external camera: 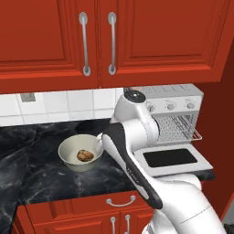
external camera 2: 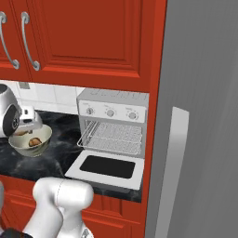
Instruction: Pick up the heated bread from the toaster oven and place it in the bowl. Then move the bread bowl to the dining counter.
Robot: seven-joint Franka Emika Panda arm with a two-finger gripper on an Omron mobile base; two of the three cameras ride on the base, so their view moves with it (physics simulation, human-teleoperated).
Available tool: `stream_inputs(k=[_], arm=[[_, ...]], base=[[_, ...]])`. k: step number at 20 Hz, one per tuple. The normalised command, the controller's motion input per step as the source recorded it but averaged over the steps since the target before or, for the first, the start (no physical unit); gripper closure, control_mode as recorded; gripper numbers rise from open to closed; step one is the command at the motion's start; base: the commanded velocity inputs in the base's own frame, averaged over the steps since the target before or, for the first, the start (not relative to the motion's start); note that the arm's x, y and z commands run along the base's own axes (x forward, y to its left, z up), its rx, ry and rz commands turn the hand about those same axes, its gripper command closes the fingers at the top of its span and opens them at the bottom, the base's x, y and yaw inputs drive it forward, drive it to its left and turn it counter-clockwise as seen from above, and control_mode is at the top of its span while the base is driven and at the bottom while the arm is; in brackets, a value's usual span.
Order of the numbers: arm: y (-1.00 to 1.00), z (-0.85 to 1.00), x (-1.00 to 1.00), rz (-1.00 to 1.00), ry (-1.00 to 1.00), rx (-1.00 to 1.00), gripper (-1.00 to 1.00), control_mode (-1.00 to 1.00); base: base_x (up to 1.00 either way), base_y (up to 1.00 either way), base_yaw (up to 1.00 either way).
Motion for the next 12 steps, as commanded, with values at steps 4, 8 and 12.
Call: stream_inputs(k=[4,8,12], arm=[[1.0,-0.94,0.85,0.08,0.18,0.0,1.0,-1.0],[0.87,-0.64,0.87,0.01,0.05,0.0,1.0,-1.0],[0.71,-0.56,0.97,0.0,0.01,0.0,1.0,-1.0]], base=[[0.0,0.0,0.0],[0.0,0.0,0.0],[0.0,0.0,0.0]])
